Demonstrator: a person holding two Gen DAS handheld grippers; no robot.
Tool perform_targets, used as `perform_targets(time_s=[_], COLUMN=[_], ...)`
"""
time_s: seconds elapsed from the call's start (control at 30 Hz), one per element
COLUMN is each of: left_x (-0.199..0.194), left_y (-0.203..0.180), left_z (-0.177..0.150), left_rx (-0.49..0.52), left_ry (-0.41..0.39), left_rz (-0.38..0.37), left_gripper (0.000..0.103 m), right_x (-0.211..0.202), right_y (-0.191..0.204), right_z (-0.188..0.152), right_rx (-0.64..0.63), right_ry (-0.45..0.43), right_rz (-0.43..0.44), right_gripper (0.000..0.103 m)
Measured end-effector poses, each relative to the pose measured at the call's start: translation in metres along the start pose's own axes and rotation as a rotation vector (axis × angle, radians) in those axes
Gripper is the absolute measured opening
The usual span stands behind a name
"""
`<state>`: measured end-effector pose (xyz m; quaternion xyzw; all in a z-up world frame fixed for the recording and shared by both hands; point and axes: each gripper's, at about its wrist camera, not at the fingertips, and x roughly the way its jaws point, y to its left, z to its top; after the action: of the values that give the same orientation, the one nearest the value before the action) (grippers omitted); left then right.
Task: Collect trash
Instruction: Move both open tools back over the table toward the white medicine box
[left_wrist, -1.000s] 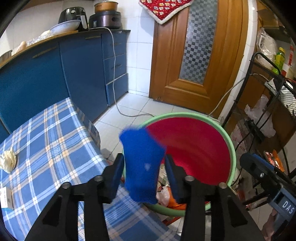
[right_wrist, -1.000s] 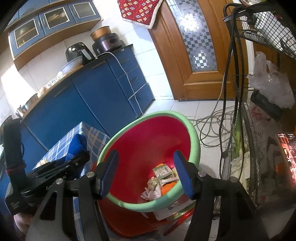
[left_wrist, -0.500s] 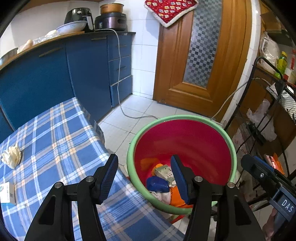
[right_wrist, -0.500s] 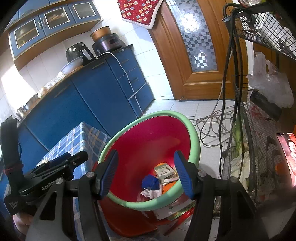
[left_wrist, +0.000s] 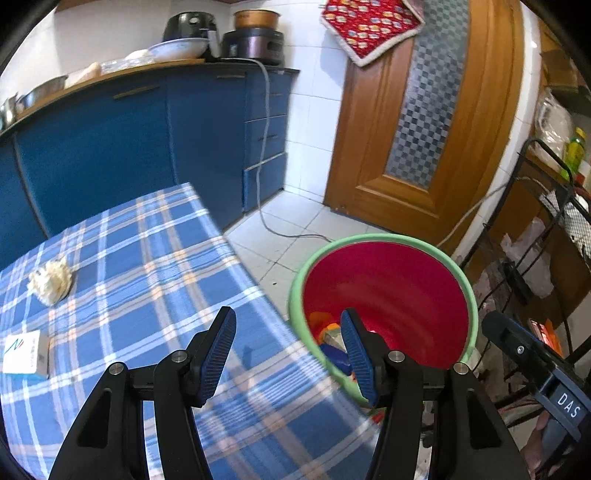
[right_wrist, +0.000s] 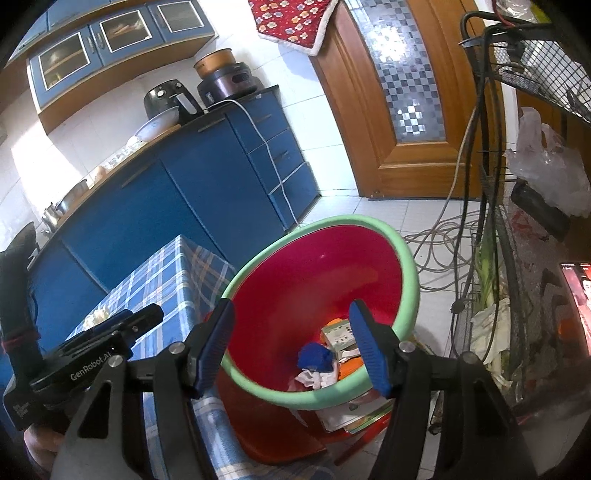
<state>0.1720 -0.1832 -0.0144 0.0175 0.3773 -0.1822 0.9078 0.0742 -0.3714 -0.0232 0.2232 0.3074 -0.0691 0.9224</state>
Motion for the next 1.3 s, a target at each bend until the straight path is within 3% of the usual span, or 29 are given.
perform_targets(time_s=[0.7,1.3], left_x=[-0.034,-0.053], left_y=[0.098,0.201], left_z=[-0.024,-0.056], left_rx=[-0.194,-0.427], left_ry=[-0.016,-0.006], left_rz=[0.179,0.333], left_gripper=[0.061,0.061], right_x=[0.008,0.020], right_y=[0.042,0.087], right_z=[-0.019,-0.028], right_rx=[-0.074,-0.156], right_ry=[0.058,0.099], right_rz=[0.073,0.124], right_gripper=[0.068,0.069])
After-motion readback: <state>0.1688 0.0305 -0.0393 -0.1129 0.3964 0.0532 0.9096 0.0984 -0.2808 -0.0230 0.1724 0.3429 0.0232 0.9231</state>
